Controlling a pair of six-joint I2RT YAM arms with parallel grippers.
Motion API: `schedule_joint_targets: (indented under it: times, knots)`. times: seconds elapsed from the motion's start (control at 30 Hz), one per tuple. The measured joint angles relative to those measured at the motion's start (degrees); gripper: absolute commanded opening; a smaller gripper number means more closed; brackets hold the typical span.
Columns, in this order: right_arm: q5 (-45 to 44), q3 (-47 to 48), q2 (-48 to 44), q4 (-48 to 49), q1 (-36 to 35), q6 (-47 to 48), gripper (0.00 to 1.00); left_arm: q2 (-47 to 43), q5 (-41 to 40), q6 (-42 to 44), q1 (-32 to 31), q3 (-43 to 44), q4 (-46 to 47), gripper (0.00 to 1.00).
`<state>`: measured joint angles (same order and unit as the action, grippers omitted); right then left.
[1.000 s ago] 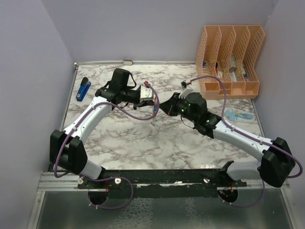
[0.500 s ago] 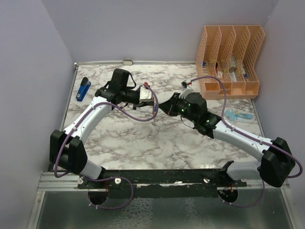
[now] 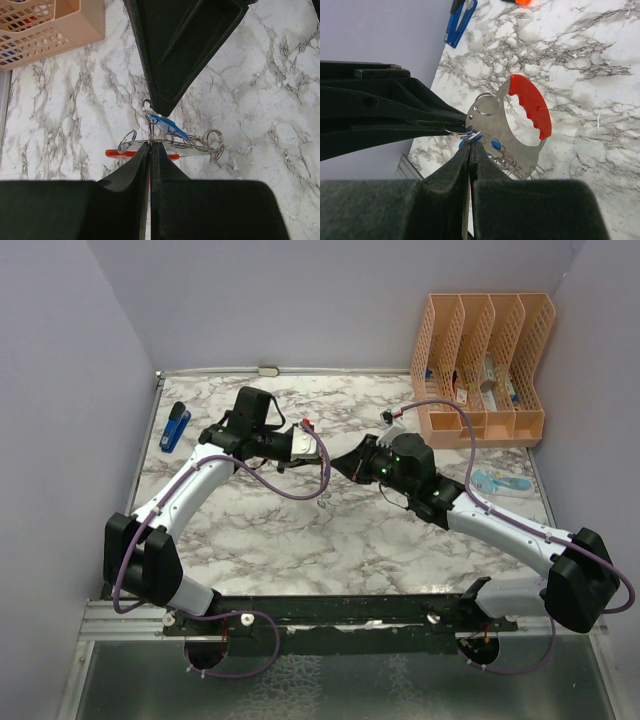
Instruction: Put the keys on the keyring
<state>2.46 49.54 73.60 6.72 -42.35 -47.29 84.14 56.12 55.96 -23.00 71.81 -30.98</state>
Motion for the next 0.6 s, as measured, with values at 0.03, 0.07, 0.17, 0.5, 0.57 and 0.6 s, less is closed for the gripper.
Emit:
schedule_joint_targets:
  times: [0.03, 0.07, 0.17, 0.5, 0.57, 0.6]
  knots:
    - [0.1, 0.0, 0.0, -0.1, 0.0, -0.1, 0.01, 0.0, 0.0, 0.1, 0.0, -0.1, 0.0, 0.0]
    - [0.2, 0.0, 0.0, -0.1, 0.0, -0.3, 0.01, -0.1, 0.0, 0.2, 0.0, -0.1, 0.0, 0.0]
    - [0.5, 0.0, 0.0, -0.3, 0.0, -0.6, 0.01, -0.3, 0.0, 0.3, 0.0, -0.1, 0.0, 0.0]
    - [0.9, 0.0, 0.0, -0.8, 0.0, -2.0, 0.01, -0.4, -0.2, 0.4, 0.0, -0.2, 0.1, 0.0]
    - [0.9, 0.0, 0.0, -1.1, 0.0, -2.2, 0.01, -0.5, -0.3, 0.3, 0.0, -0.3, 0.3, 0.0]
    - [0.9, 0.0, 0.0, -1.2, 0.0, -2.2, 0.01, -0.5, -0.4, 0.3, 0.0, -0.4, 0.4, 0.0]
